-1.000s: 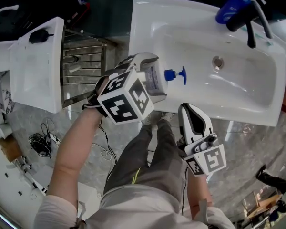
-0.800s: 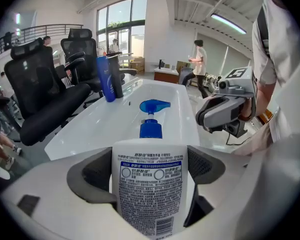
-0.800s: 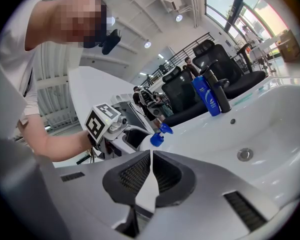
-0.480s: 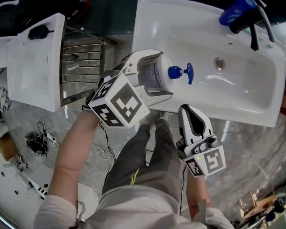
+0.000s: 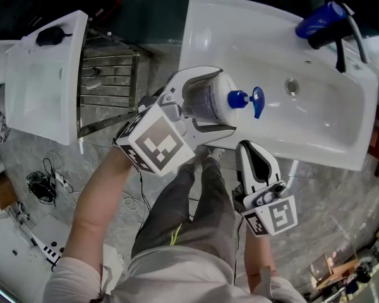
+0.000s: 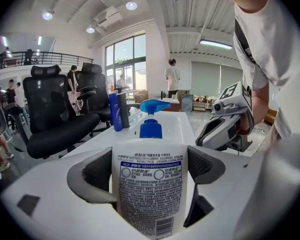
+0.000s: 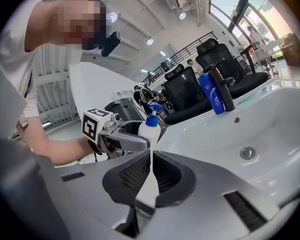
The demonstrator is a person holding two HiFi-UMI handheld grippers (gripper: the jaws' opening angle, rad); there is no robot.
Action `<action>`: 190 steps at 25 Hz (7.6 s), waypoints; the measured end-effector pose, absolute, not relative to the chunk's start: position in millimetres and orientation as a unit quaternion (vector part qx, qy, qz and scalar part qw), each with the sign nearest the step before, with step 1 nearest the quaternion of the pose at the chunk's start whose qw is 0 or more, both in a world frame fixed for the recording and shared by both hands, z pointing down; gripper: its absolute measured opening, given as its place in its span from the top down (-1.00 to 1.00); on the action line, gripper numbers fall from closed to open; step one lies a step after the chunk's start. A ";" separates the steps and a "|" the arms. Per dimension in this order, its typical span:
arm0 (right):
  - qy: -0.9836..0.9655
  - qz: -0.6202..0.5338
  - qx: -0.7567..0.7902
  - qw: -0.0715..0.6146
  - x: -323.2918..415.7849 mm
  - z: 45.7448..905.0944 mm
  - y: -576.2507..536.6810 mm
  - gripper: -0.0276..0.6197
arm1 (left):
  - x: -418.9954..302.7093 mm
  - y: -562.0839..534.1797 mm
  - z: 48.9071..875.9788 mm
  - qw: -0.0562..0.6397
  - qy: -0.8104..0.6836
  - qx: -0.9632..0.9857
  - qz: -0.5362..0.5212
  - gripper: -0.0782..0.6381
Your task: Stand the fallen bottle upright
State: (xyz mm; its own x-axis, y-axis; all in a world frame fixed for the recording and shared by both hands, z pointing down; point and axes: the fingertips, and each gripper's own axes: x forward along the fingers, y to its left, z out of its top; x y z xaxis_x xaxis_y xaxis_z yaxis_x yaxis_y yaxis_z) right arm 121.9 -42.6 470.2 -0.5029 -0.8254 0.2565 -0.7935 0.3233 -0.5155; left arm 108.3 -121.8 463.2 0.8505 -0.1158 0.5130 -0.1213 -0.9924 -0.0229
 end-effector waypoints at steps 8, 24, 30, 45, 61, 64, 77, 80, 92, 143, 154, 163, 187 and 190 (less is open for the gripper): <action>0.812 -0.300 -0.500 0.020 118.7 470.7 -39.2 0.79 | 107.8 -120.9 443.4 0.000 -0.064 0.980 0.190 -0.52; 0.820 -0.300 -0.487 -0.016 93.3 472.0 -35.3 0.79 | 82.2 -124.0 427.5 0.036 -0.080 0.995 0.046 -0.52; 0.823 -0.300 -0.481 -0.027 77.2 469.6 -39.3 0.79 | 73.5 -124.4 428.2 0.054 -0.080 0.995 0.008 -0.52; 0.826 -0.300 -0.475 -0.049 55.4 469.7 -36.5 0.79 | 59.9 -124.5 434.5 0.051 -0.066 0.996 -0.033 -0.52; 0.820 -0.302 -0.484 -0.038 33.7 470.1 -20.6 0.79 | 29.0 -106.4 436.7 0.024 -0.042 0.999 0.014 -0.52; 0.817 -0.301 -0.490 -0.035 35.5 469.3 -16.7 0.79 | 29.5 -105.0 436.7 0.030 -0.042 0.999 0.011 -0.52; 0.815 -0.298 -0.497 -0.027 29.5 465.9 -3.0 0.79 | 22.3 -99.5 445.1 0.037 -0.069 0.996 0.037 -0.67; 0.816 -0.295 -0.497 -0.027 26.9 462.1 -0.7 0.79 | 18.9 -97.3 443.8 0.035 -0.077 0.996 0.040 -0.67; 0.817 -0.274 -0.506 -0.033 21.5 429.3 7.7 0.79 | 5.1 -91.4 433.7 0.061 -0.118 0.991 0.026 -0.66; 0.835 -0.153 -0.529 0.015 63.5 217.8 62.0 0.79 | -54.3 -58.6 307.1 0.120 -0.380 0.913 0.090 0.73; 0.843 -0.128 -0.522 0.033 81.1 193.5 41.9 0.79 | -69.3 -35.6 211.7 0.042 -0.423 0.905 -0.002 0.73; 0.857 -0.113 -0.500 0.046 69.7 177.2 12.3 0.79 | -99.3 -18.5 138.2 -0.005 -0.453 0.891 -0.045 0.73; 0.852 -0.077 -0.517 0.036 99.2 163.5 -9.0 0.79 | -131.2 -6.5 134.4 -0.030 -0.511 0.858 -0.025 0.73; 0.849 -0.078 -0.521 0.031 104.8 163.6 -5.3 0.79 | -122.3 -5.4 130.8 -0.031 -0.504 0.863 -0.025 0.73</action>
